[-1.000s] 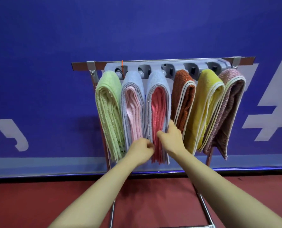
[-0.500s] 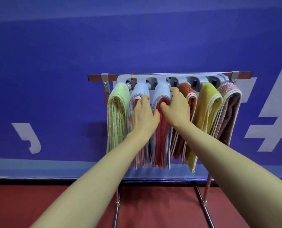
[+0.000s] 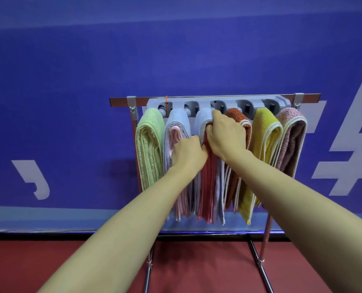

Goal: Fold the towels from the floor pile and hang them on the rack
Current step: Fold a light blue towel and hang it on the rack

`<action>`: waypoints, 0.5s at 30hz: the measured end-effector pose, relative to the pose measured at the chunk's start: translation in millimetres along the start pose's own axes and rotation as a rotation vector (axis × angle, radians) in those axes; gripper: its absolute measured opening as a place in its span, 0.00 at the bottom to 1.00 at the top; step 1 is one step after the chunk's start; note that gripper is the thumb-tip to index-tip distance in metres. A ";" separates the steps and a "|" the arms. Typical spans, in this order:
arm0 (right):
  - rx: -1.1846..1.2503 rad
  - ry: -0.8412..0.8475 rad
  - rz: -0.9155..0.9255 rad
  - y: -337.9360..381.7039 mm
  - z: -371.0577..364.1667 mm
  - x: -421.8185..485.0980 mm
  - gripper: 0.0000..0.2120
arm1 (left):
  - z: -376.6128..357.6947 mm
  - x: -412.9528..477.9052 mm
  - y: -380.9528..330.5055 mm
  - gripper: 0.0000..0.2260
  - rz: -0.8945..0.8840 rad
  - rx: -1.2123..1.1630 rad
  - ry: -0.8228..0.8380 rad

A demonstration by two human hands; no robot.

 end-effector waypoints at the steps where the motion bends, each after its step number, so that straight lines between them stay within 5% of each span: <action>1: -0.002 0.006 0.007 1.1 -0.8 -1.0 0.13 | 0.1 -0.2 0.3 0.10 -0.002 0.011 0.006; 6: 0.144 -0.010 0.020 5.4 -2.6 -8.1 0.24 | -0.4 -12.7 2.3 0.10 -0.050 0.017 0.036; 12: 0.360 -0.016 0.346 49.9 -0.5 -14.7 0.24 | 42.4 -51.4 38.9 0.18 -0.330 -0.337 -0.526; 15: 0.446 0.051 0.302 66.7 -12.9 -7.0 0.23 | 53.3 -52.8 61.6 0.23 -0.237 -0.437 -0.550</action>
Point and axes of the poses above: each hand's wrist, its own x-axis towards the middle knuckle, its own z-axis out of the back of the hand, y = z × x, the point moved 7 cm from there along x, towards the middle knuckle, and after that the axes turned 8 degrees about y, right-handed, at the moved point
